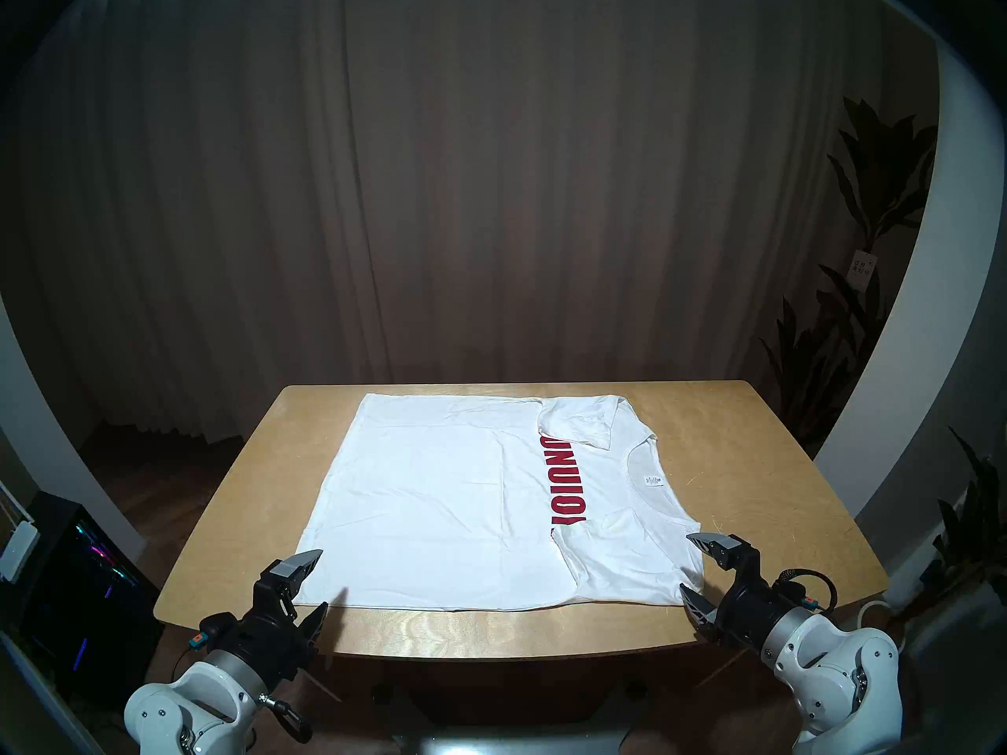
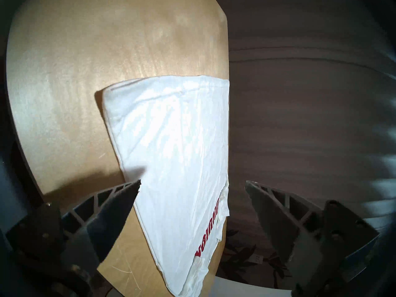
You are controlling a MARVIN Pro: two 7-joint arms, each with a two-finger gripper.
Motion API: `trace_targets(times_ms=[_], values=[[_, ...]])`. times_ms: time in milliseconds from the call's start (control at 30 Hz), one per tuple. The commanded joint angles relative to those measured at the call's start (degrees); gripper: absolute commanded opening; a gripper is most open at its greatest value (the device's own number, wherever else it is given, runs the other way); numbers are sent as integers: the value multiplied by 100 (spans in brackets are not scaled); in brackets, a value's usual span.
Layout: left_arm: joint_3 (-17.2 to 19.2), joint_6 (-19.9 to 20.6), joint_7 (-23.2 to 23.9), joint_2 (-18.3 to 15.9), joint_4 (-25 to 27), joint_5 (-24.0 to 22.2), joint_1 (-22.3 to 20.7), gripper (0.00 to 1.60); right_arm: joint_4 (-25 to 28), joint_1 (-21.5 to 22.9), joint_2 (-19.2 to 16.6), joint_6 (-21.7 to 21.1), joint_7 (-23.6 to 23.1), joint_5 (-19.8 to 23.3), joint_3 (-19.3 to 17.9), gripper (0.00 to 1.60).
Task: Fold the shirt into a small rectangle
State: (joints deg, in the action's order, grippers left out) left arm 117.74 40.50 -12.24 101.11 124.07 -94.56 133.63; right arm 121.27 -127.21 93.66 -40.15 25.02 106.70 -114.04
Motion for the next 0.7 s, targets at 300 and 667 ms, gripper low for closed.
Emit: trace_targets(times_ms=[300, 667], values=[[-130, -109, -587, -149, 306, 402, -193, 160, 117, -108, 153, 62, 351, 223, 67, 160], [-18, 38, -1004, -303, 93, 244, -315, 160, 73, -337, 396, 251, -360, -459, 151, 160]])
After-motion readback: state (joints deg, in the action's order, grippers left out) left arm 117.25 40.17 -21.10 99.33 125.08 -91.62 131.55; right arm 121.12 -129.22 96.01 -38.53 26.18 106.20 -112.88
